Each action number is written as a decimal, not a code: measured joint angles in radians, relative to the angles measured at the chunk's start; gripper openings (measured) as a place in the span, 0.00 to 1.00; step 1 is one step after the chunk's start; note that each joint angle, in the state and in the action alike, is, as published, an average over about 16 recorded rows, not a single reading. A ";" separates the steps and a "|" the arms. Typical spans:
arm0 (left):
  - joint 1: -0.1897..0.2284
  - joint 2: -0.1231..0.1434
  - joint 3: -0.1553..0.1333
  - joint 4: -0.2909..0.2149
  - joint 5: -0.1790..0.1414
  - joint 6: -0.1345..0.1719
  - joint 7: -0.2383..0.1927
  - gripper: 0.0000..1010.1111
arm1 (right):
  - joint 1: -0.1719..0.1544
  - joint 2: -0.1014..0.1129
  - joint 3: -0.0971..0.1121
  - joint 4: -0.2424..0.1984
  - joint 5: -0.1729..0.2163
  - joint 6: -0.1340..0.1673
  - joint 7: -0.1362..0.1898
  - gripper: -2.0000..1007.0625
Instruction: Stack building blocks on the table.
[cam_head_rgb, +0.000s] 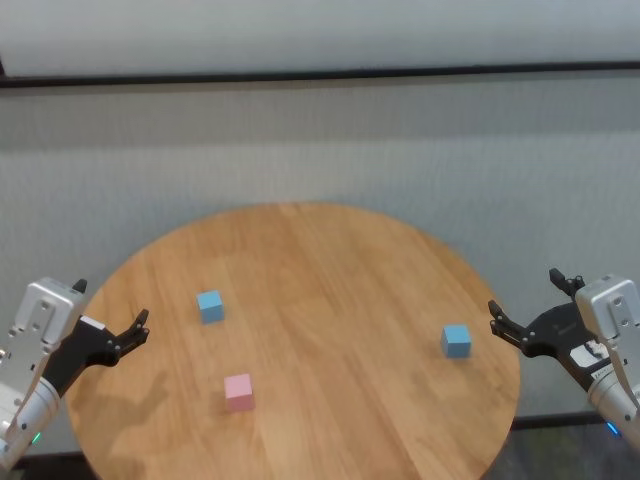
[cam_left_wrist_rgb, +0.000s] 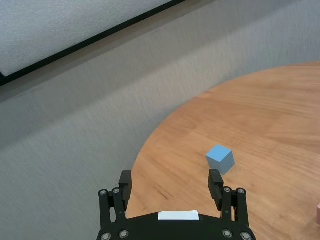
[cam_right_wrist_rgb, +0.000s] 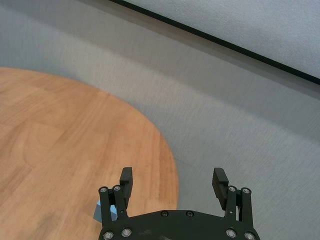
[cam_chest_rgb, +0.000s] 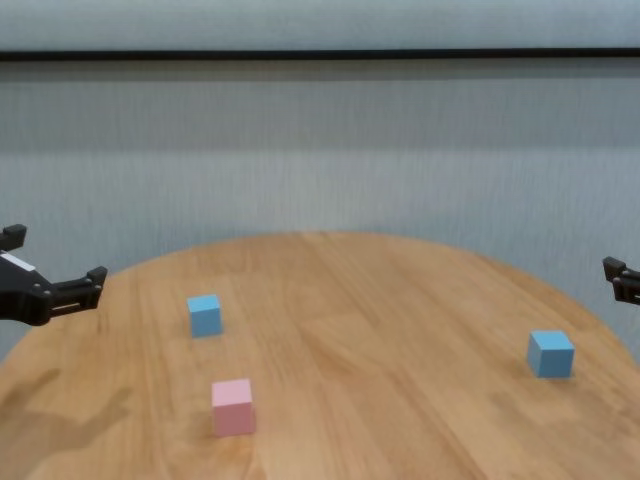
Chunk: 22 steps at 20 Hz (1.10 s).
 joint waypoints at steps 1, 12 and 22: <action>0.000 0.000 0.000 0.000 0.000 0.000 0.000 0.99 | 0.000 0.000 0.000 0.000 0.000 0.000 0.000 1.00; 0.000 0.000 0.000 0.000 0.000 0.000 0.000 0.99 | 0.000 0.000 0.000 0.000 0.000 0.000 0.000 1.00; 0.000 0.000 0.000 0.000 0.000 0.000 0.000 0.99 | 0.000 0.000 0.000 0.000 0.000 0.000 0.000 1.00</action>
